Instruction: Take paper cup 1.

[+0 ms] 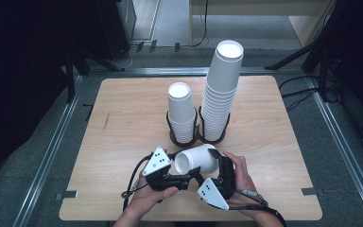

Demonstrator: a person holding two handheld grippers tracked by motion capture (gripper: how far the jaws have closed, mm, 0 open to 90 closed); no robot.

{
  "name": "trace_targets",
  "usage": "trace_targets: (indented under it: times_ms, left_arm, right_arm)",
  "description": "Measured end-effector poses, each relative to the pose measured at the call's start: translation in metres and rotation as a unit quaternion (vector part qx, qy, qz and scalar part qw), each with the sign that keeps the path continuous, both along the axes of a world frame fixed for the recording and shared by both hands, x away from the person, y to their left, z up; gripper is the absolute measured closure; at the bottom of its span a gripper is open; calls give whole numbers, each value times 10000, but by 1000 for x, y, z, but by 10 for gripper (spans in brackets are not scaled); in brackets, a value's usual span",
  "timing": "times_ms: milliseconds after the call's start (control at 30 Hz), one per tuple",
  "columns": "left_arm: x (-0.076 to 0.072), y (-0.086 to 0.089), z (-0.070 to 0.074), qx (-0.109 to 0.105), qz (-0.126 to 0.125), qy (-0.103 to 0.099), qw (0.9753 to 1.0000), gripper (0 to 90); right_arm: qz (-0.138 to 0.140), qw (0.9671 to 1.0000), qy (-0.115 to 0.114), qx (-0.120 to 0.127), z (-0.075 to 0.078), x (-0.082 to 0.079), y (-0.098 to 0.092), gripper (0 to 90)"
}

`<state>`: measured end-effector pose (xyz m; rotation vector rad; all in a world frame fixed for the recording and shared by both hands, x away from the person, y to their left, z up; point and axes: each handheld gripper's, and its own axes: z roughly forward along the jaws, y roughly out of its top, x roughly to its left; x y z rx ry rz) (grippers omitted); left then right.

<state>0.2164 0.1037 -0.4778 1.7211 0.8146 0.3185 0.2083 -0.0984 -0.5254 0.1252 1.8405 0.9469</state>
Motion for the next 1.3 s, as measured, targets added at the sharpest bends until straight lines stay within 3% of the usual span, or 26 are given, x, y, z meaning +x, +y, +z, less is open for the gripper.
trace_targets:
  times_ms: [100, 200, 233, 433, 567, 667, 700, 733, 767, 800, 833, 867, 900, 933, 967, 1000, 1033, 1067, 1100, 1167, 1233, 1267, 1300]
  left_arm:
    - [2, 3, -1, -103, 12, 59, 9999, 237]
    - [2, 6, -1, -165, -16, -20, 9999, 237]
    - [2, 7, 0, -130, 132, -109, 9998, 237]
    - [4, 14, 1, -187, 361, -240, 9989, 237]
    - [5, 22, 4, -484, 491, -341, 9970, 237]
    - [4, 25, 6, -593, 511, -415, 9961, 237]
    - [3, 26, 7, -632, 554, -464, 9954, 237]
    - [3, 28, 8, -725, 606, -538, 9941, 236]
    - [3, 28, 8, -725, 606, -538, 9941, 237]
    - [1, 30, 9, -810, 642, -665, 9924, 236]
    - [1, 30, 9, -810, 642, -665, 9924, 236]
    - [1, 31, 9, -860, 670, -758, 9911, 236]
    - [0, 31, 10, -885, 697, -798, 9904, 237]
    - [0, 33, 10, -956, 749, -873, 9887, 237]
    - [0, 33, 10, -956, 749, -873, 9887, 237]
    - [-1, 33, 10, -1026, 792, -912, 9874, 237]
    - [-2, 34, 10, -1118, 842, -1017, 9849, 237]
    - [-2, 34, 10, -1118, 842, -1017, 9849, 237]
    - [-2, 34, 10, -1165, 860, -1047, 9839, 237]
    - [-3, 34, 10, -1230, 895, -1106, 9821, 237]
    - [-4, 34, 9, -1321, 949, -1188, 9795, 237]
    - [-4, 34, 9, -1321, 949, -1188, 9795, 237]
    - [-4, 34, 8, -1348, 965, -1219, 9786, 237]
  right_arm:
    - [8, 10000, 54, 51, 1, -1, 0, 9]
    - [2, 9997, 143, 173, 4, -1, -1, 8]
    - [23, 9996, 171, 205, 6, -2, -1, 8]
    - [47, 9982, 327, 493, 14, -5, -4, 6]
    - [35, 9918, 691, 1074, 23, -6, -6, 7]
    - [1, 9862, 896, 1391, 29, -7, -8, 6]
    - [1, 9862, 896, 1391, 29, -7, -8, 6]
    - [13, 9813, 1001, 1642, 33, -7, -9, 6]
    - [13, 9813, 1001, 1642, 33, -7, -9, 6]
    - [20, 9747, 1197, 1888, 37, -6, -10, 6]
    - [20, 9747, 1197, 1888, 37, -6, -10, 6]
    - [6, 9721, 1278, 1966, 38, -6, -11, 7]
    - [-1, 9685, 1374, 2075, 39, -5, -11, 7]
    - [-13, 9623, 1516, 2259, 41, -5, -12, 7]
    - [-13, 9623, 1516, 2259, 41, -5, -12, 7]
    - [-13, 9577, 1595, 2396, 43, -5, -12, 7]
    - [-1, 9470, 1772, 2679, 47, -4, -13, 7]
    - [-1, 9470, 1772, 2679, 47, -4, -13, 7]
    - [-12, 9439, 1804, 2765, 48, -3, -14, 7]
    - [-62, 9301, 1989, 3087, 51, -2, -14, 7]
    - [-30, 9236, 2075, 3223, 52, -2, -13, 7]
    - [-30, 9236, 2075, 3223, 52, -2, -13, 7]
    - [23, 9190, 2137, 3313, 52, -3, -13, 7]
